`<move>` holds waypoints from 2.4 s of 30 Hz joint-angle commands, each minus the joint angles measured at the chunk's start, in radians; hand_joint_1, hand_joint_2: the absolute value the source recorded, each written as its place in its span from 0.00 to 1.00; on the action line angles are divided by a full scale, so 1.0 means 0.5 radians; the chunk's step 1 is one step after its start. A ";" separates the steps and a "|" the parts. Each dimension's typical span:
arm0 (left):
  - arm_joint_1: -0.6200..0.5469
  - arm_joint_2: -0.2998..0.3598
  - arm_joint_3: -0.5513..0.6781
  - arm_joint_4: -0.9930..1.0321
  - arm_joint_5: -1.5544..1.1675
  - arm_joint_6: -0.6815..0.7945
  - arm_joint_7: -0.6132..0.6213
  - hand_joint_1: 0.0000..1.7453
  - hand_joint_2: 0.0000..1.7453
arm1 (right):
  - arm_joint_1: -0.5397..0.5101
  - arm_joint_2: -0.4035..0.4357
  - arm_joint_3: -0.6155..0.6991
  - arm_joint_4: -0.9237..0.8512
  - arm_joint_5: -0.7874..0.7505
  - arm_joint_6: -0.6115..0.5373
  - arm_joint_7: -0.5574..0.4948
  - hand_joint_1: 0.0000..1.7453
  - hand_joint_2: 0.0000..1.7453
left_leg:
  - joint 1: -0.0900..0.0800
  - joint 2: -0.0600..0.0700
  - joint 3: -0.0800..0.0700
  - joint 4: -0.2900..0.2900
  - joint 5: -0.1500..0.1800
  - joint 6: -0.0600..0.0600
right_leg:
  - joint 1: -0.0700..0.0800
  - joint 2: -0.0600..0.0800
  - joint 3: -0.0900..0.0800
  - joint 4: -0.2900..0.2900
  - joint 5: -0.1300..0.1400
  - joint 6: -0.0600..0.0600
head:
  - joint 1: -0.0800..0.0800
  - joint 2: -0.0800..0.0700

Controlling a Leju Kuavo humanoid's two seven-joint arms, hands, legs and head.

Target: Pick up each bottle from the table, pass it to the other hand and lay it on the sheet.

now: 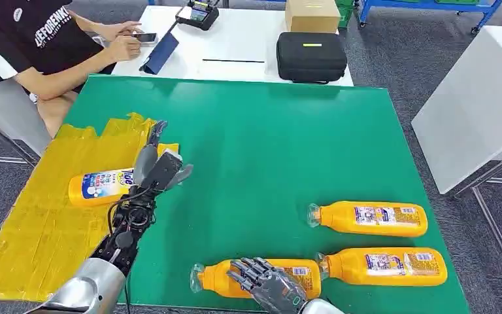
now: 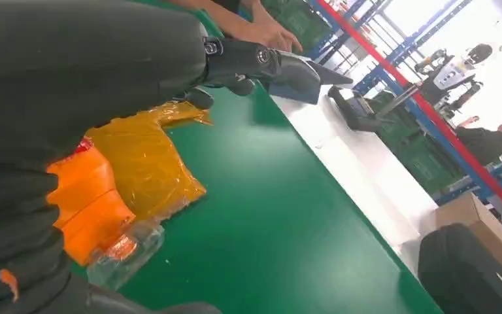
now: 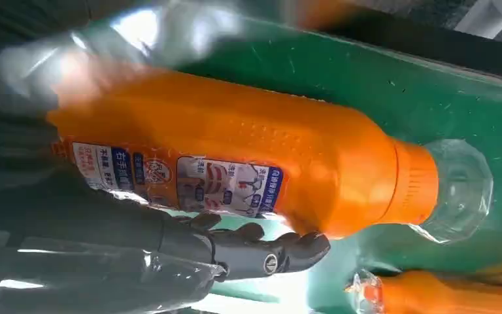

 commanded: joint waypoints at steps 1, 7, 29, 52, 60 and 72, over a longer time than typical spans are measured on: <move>-0.128 -0.034 -0.016 0.152 -0.015 -0.046 0.029 0.00 1.00 | 0.164 0.011 -0.029 -0.088 0.057 -0.012 0.184 0.00 1.00 | 0.001 -0.008 0.008 0.001 -0.004 -0.005 | 0.002 -0.012 0.012 0.001 -0.007 -0.004 | 0.001 0.000; -0.129 -0.020 -0.016 0.169 0.009 -0.053 0.022 0.00 1.00 | 0.174 -0.019 -0.005 -0.104 0.093 -0.034 0.372 0.00 1.00 | 0.001 -0.002 0.006 0.000 -0.003 -0.003 | 0.001 -0.005 0.008 0.000 -0.003 -0.003 | 0.001 0.000; -0.075 0.008 -0.025 0.157 0.051 -0.029 0.037 0.00 1.00 | 0.066 0.126 -0.221 0.041 0.486 -0.251 0.540 0.00 1.00 | 0.001 0.002 0.005 -0.001 -0.002 -0.002 | 0.001 0.000 0.007 -0.002 -0.001 -0.002 | 0.001 0.000; 0.079 0.077 -0.008 0.057 0.139 0.017 -0.033 0.00 1.00 | -0.150 0.218 -0.326 0.645 0.595 -0.503 0.377 0.00 1.00 | 0.002 0.011 0.018 -0.004 -0.006 -0.005 | 0.003 0.007 0.018 -0.005 -0.002 -0.005 | 0.001 0.000; 0.103 0.069 -0.026 0.032 0.162 0.013 -0.018 0.00 1.00 | -0.287 0.245 -0.289 1.021 0.487 -0.356 0.351 0.00 1.00 | 0.003 0.004 0.014 -0.003 -0.002 -0.004 | 0.004 0.000 0.015 -0.005 0.000 -0.003 | 0.001 0.000; 0.124 0.055 -0.059 0.017 0.195 0.013 0.001 0.00 1.00 | -0.392 0.271 -0.322 1.327 0.361 -0.278 0.287 0.75 1.00 | 0.004 0.012 0.047 -0.005 -0.016 -0.003 | 0.007 0.009 0.019 -0.008 -0.004 -0.008 | 0.001 0.000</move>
